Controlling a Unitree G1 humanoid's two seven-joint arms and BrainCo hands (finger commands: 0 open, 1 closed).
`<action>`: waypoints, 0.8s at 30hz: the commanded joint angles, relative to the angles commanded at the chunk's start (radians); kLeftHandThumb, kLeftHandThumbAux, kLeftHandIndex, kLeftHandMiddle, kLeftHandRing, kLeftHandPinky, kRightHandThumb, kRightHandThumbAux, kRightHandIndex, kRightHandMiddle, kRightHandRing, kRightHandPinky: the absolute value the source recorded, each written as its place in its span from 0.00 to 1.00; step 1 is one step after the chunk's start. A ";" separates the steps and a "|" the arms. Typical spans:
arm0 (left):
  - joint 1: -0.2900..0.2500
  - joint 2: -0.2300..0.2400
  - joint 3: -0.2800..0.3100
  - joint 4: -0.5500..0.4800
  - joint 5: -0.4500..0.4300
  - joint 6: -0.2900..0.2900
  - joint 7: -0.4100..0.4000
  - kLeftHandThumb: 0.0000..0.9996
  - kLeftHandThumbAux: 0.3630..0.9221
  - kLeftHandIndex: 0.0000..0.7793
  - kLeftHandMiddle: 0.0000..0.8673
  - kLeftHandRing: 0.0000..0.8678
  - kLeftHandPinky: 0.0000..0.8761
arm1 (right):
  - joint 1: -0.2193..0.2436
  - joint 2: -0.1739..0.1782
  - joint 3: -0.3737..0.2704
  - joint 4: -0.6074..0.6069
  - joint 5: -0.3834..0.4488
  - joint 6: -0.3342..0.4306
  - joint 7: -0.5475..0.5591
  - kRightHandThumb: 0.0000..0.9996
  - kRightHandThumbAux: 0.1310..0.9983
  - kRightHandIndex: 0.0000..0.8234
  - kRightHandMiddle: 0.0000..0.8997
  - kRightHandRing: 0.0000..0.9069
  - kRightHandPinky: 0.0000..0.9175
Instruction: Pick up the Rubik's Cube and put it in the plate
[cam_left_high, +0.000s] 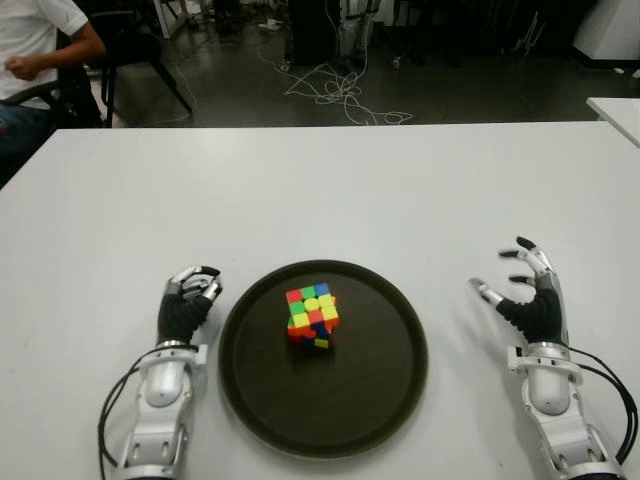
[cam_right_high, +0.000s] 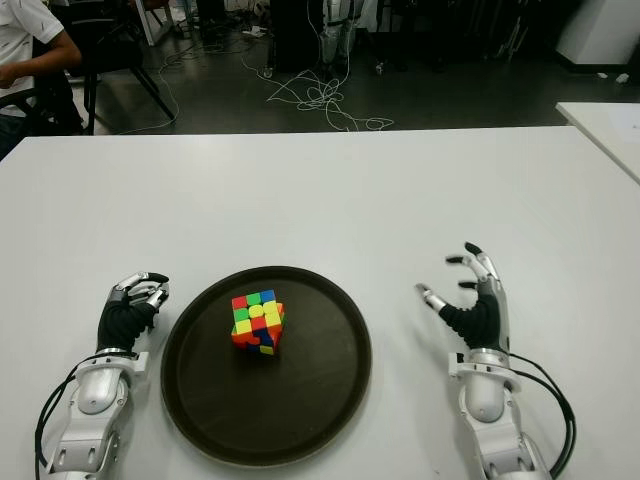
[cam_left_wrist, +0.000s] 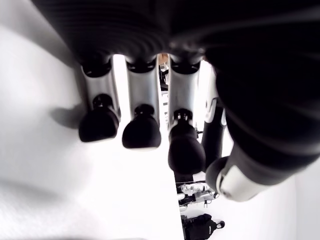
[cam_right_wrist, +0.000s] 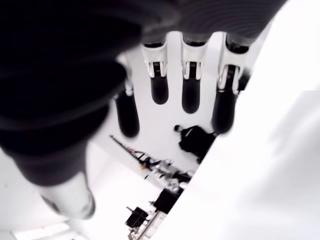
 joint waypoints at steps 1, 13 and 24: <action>0.001 -0.001 0.000 -0.003 -0.001 0.002 0.000 0.71 0.61 0.57 0.93 0.94 0.91 | -0.001 0.000 -0.001 -0.004 0.004 0.008 -0.002 0.66 0.70 0.52 0.79 0.79 0.80; -0.005 -0.013 0.005 -0.012 -0.006 0.026 0.009 0.71 0.61 0.57 0.93 0.95 0.91 | -0.003 -0.005 0.016 -0.098 0.030 0.153 0.013 0.68 0.69 0.53 0.89 0.89 0.87; -0.004 -0.014 0.004 -0.015 -0.004 0.037 0.016 0.71 0.61 0.57 0.93 0.95 0.91 | 0.009 -0.004 0.027 -0.150 0.083 0.197 0.054 0.69 0.69 0.53 0.91 0.91 0.89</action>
